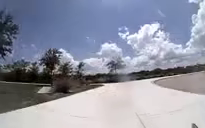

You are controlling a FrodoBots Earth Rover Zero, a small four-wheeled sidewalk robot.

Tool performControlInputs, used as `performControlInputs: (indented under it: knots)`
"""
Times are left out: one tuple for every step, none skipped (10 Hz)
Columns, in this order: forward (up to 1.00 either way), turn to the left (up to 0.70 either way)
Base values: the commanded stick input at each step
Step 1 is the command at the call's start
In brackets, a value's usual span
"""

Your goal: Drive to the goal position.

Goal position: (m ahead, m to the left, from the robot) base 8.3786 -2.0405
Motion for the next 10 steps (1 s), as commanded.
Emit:
performControlInputs:
  knots:
    - [0.85,-0.01]
    - [0.85,-0.01]
    - [0.85,-0.01]
    - [0.85,-0.01]
    - [0.85,-0.01]
    - [0.85,-0.01]
    - [0.85,-0.15]
    - [0.85,-0.35]
    - [0.85,-0.35]
    - [0.85,-0.35]
